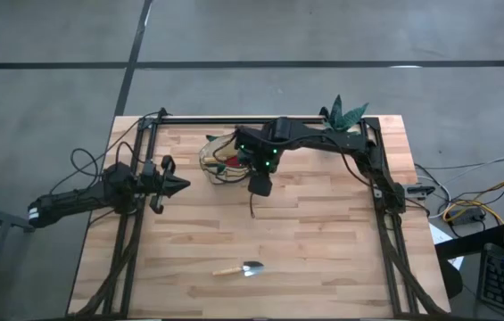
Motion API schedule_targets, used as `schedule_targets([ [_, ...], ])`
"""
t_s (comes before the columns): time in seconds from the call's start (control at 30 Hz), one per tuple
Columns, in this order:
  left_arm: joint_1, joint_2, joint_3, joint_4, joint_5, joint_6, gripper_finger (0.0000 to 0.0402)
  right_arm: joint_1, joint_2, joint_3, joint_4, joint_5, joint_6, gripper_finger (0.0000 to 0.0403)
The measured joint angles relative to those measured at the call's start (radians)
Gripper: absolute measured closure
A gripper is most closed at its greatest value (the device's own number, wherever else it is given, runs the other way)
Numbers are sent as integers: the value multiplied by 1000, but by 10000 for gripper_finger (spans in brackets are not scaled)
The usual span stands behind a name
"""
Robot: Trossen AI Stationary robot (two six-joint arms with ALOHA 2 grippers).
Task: Pick & Place Garden tools in Gardening bag
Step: Put the shear scissor into the gardening bag
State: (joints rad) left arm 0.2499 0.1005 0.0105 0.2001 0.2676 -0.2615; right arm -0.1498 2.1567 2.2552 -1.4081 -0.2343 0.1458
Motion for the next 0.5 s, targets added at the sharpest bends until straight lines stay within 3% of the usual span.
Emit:
schedule_targets([
  [0.3,0,0,0,0,0,0,392,27,-8,-229,22,33,127,163],
  [0.5,0,0,0,0,0,0,392,58,-127,-442,179,112,163,175],
])
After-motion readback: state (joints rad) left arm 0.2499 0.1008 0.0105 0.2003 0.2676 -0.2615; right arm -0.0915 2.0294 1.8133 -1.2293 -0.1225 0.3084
